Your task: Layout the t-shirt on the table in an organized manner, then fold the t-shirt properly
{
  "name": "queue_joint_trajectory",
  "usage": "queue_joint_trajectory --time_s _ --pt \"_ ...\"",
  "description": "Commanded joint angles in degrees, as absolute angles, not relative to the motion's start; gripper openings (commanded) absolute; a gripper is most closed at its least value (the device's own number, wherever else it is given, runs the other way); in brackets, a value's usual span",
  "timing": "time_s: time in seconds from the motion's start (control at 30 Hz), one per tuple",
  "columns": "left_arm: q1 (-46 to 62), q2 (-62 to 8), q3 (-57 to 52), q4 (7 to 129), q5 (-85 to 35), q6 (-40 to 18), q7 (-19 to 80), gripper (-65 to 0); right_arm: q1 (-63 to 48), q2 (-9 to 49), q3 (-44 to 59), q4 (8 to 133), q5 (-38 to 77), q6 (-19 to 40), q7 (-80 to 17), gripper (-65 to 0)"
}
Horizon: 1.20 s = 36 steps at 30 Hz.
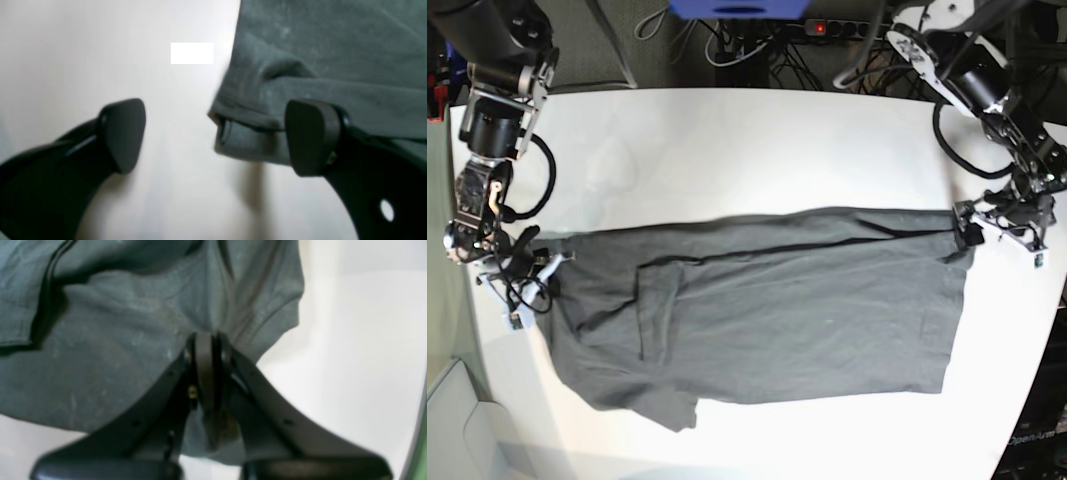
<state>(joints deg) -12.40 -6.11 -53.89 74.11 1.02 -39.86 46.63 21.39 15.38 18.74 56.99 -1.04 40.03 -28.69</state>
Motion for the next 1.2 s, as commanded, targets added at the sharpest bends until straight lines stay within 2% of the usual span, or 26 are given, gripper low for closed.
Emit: queue_joint_trajectory --time_s 0.0,0.17,0.27,0.7,1.17 --pt "-13.58 -6.64 -53.76 76.18 -0.13 -40.0 45.58 0.0 22.99 16.13 19.03 57.98 -0.13 40.0 -27.38 -57.3" --pt "-13.58 -5.85 -53.67 77.41 -0.04 -40.0 45.58 0.0 23.08 16.04 22.81 58.07 -0.13 40.0 -29.76 -44.1" --pt "-13.58 -5.67 -53.58 77.14 -0.04 -40.0 45.49 0.0 23.08 15.69 22.9 58.07 -0.13 40.0 -29.58 -39.8" --pt "-13.67 -3.65 -53.23 70.64 0.04 -40.0 44.79 0.0 22.99 15.69 23.08 58.24 -0.13 40.0 -29.85 -39.2" --pt "-14.11 -3.56 -52.88 70.46 -0.04 -40.0 44.79 0.0 19.74 16.84 23.16 58.24 -0.13 40.0 -29.85 -39.0"
